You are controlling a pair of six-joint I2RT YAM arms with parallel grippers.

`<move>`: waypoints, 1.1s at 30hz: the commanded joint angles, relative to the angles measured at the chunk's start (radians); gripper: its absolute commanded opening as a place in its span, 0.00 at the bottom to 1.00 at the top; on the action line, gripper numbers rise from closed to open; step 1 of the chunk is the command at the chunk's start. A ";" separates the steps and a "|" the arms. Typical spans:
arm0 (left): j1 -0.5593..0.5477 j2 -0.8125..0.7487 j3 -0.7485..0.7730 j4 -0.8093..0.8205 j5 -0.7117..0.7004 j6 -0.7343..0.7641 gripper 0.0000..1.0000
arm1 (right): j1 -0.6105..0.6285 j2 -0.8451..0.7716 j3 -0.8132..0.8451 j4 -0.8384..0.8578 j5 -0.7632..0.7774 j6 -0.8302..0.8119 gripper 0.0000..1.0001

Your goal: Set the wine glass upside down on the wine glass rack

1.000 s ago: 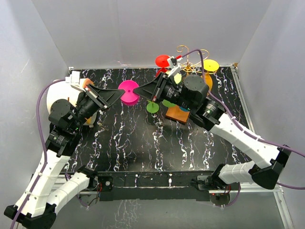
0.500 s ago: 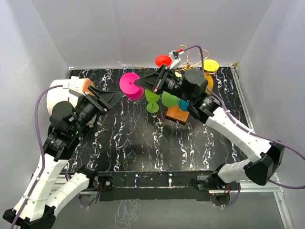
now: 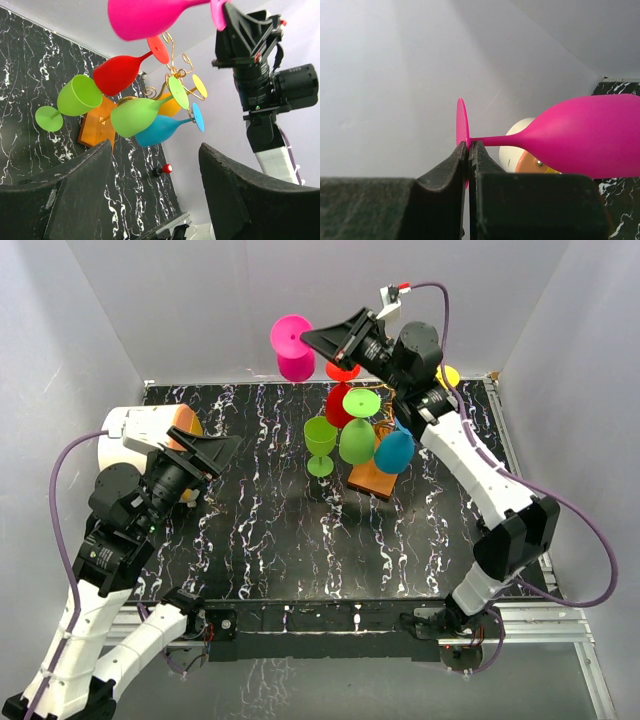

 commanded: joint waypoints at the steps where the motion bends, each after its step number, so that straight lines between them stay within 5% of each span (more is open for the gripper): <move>1: -0.004 0.003 -0.021 0.005 0.023 0.000 0.69 | -0.034 0.049 0.155 0.021 0.017 0.006 0.00; 16: -0.004 0.020 -0.025 -0.028 0.018 0.017 0.69 | -0.216 0.115 0.199 -0.041 0.125 0.037 0.00; 33: -0.004 0.026 -0.039 -0.022 0.025 0.008 0.69 | -0.266 0.167 0.199 -0.245 0.098 0.043 0.00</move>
